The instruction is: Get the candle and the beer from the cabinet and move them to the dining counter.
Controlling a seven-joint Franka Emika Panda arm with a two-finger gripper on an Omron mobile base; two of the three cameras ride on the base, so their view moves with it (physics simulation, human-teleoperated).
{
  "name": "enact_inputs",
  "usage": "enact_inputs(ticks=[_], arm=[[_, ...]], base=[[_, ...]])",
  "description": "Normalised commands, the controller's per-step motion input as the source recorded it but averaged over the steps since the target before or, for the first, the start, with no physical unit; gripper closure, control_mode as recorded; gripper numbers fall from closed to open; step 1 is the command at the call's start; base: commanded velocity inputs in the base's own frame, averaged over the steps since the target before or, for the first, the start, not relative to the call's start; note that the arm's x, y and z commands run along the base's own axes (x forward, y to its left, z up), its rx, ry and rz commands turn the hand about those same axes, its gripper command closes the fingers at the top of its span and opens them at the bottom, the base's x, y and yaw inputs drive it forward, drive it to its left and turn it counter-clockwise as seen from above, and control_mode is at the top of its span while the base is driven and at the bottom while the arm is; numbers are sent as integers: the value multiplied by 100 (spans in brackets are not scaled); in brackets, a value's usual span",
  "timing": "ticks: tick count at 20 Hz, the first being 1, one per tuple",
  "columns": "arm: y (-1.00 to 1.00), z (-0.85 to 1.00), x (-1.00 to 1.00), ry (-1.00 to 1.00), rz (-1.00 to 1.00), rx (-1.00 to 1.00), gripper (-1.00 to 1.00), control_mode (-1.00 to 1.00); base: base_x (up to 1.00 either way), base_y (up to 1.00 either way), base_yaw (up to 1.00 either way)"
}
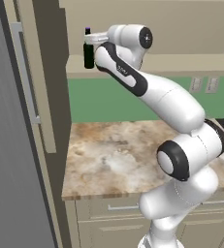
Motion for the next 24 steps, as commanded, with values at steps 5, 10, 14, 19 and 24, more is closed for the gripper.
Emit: enact_inputs(ticks=[5,10,14,19,24], arm=[[17,0,30,0,0,0,-100,-100],[13,0,24,0,0,0,-100,-100],[13,0,18,0,0,0,-100,-100],[12,0,14,0,0,0,-100,-100],[8,0,12,0,0,0,-100,-100]], base=[[0,0,0],[0,0,0],[0,0,0],[0,0,0],[0,0,0]])
